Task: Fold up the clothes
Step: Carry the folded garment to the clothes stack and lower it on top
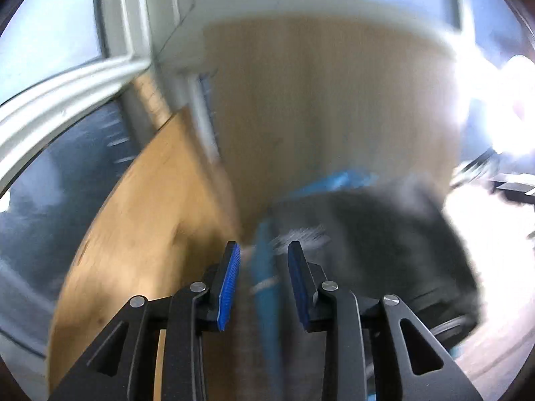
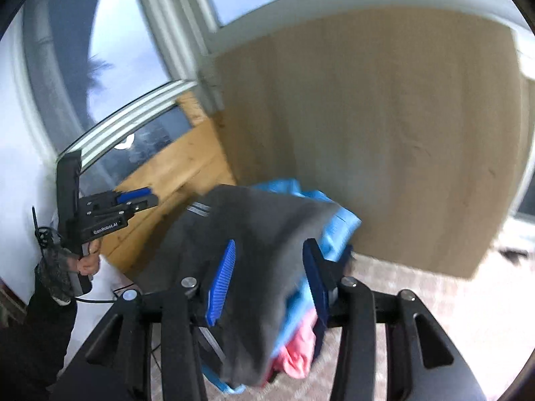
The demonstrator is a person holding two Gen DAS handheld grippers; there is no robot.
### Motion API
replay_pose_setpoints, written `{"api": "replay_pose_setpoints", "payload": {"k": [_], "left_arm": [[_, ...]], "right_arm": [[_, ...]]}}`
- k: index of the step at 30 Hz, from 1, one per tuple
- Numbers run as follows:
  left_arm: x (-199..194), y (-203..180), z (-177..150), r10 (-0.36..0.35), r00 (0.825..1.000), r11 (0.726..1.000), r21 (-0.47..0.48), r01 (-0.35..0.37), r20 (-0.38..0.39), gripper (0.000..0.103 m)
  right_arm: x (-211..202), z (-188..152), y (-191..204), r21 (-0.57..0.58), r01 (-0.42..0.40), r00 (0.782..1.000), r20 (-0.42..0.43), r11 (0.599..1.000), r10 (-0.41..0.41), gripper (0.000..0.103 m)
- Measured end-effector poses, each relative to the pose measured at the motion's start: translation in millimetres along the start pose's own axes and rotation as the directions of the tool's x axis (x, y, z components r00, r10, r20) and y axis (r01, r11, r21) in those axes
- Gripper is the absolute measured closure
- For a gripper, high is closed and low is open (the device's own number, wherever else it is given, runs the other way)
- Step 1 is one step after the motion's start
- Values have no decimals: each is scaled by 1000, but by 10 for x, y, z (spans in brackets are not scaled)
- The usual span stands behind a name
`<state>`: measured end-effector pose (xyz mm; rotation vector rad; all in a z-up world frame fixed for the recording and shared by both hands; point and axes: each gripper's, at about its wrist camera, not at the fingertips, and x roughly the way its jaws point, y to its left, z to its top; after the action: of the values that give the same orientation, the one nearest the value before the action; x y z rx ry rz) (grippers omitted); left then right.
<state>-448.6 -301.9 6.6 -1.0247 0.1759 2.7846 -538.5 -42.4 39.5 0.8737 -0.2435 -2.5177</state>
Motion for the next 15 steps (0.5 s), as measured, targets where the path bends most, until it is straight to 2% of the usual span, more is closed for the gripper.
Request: {"api": "replay_pose_setpoints", "payload": {"k": [2,4,6,8,10,13,15], "left_arm": [[103,-141,32,-22,999,999,45,23,-25,71],[372,-176,-12,-19,996,998,65,24,-85,71],[675,-163,-122,-4,988,997,77,16,-152,70],[961,-128,-284,22,976,996,89,-3,-218,68],[1005,-74,-319,15,973,997,74,2,-230,65],[870,12,-244,30,978,997,73,-15,-205,64],[765,73,-120,47,985,997,74,-35,-168,66]], "right_arm": [[265,84,144,-58,-12,1000,-29,998,10,63],[548,83,199,-96,39,996,-79,995,-47,69],[834,3,131,-116,73,986,-139,991,-89,69],[1152,-120,-76,-52,73,967,-239,996,-83,70],[1239,-156,-242,14,46,955,-293,999,-40,71],[955,27,-298,32,23,978,-209,999,-16,69],[861,172,-270,25,46,981,-187,999,-41,69]]}}
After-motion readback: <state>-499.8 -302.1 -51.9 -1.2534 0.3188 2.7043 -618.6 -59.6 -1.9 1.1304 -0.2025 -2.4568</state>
